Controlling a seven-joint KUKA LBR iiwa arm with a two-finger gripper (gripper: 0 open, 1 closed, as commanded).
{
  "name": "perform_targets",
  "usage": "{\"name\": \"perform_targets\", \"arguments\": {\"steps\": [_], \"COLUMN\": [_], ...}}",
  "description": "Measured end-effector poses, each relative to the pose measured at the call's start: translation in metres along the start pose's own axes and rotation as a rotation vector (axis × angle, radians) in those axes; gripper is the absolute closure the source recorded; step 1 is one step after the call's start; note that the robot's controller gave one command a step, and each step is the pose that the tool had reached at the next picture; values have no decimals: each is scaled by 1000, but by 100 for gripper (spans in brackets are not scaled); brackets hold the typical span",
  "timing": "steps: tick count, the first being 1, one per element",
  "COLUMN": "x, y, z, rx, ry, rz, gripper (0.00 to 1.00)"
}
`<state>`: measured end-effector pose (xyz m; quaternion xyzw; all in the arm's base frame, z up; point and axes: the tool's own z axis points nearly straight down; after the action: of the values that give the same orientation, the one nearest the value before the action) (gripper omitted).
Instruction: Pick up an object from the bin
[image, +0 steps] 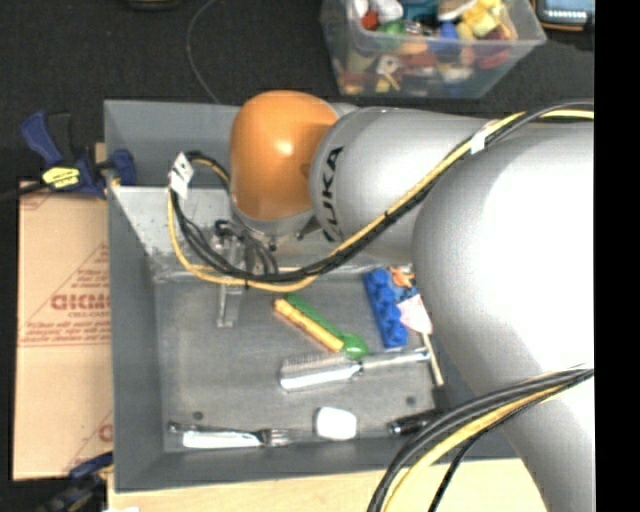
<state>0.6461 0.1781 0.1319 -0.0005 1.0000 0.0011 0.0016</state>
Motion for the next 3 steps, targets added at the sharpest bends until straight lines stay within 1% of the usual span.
{"name": "perform_targets", "arguments": {"steps": [1,2,3], "x": [0,-6,-9], "y": [0,-19,-10], "z": [0,61,60], "rx": [0,-2,-5], "ry": [0,-3,-9], "rz": [2,38,171], "gripper": [0,0,0]}}
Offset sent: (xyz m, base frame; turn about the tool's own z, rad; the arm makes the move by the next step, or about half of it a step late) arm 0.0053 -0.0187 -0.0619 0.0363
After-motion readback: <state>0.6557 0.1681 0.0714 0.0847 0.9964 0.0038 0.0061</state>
